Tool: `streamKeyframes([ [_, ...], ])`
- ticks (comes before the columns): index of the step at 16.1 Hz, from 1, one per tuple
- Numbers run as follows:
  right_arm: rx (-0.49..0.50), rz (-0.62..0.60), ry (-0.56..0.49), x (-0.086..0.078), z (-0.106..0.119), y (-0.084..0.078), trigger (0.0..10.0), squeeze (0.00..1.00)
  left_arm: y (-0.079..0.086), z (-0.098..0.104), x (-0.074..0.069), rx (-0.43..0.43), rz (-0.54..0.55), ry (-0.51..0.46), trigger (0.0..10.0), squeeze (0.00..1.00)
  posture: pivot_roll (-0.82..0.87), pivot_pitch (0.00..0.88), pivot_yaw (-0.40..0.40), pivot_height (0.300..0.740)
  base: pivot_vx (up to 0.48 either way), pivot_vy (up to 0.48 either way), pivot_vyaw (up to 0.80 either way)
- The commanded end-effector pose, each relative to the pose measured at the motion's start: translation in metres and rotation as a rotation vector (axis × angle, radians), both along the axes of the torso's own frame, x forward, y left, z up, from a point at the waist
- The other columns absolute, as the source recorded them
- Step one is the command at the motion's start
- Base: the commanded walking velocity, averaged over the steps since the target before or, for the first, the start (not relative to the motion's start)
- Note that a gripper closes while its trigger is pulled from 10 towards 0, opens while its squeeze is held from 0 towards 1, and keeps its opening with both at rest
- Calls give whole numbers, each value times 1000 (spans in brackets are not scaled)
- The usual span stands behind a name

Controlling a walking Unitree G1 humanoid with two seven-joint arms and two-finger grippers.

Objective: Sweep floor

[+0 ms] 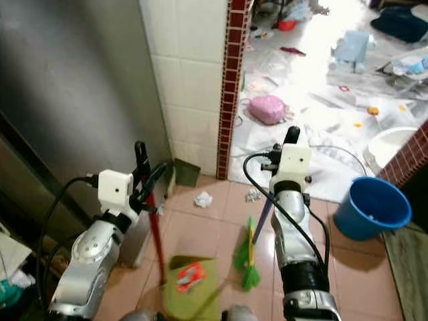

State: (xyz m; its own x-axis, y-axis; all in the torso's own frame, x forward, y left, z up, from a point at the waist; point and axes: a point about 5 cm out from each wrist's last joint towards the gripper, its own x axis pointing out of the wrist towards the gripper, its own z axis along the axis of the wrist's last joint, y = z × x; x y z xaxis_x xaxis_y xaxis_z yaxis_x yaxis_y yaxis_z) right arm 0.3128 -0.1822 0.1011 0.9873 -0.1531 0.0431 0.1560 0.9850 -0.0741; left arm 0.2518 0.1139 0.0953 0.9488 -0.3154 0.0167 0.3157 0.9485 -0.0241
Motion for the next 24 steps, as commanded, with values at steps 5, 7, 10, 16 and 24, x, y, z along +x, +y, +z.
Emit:
streamKeyframes([
  [5,-18,16,3,2,1,1,10000,0,-2,16,2,-29,-20,-67,10000,0,-25,0,12,740,51,0,-480],
  [7,-17,17,2,2,1,2,10000,0,-2,16,1,-34,-25,-65,10000,0,-25,0,12,740,262,0,-800],
  [10,-15,18,4,2,0,3,10000,0,-3,15,1,-37,-27,-63,10000,0,-27,0,13,740,274,0,-696],
  [16,-20,18,9,2,0,1,10000,0,-3,15,1,-42,-28,-60,10000,0,-31,0,10,740,274,0,-532],
  [24,-27,19,13,1,-1,1,10000,0,-3,14,1,-41,-30,-57,10000,0,-34,0,12,740,277,0,-340],
])
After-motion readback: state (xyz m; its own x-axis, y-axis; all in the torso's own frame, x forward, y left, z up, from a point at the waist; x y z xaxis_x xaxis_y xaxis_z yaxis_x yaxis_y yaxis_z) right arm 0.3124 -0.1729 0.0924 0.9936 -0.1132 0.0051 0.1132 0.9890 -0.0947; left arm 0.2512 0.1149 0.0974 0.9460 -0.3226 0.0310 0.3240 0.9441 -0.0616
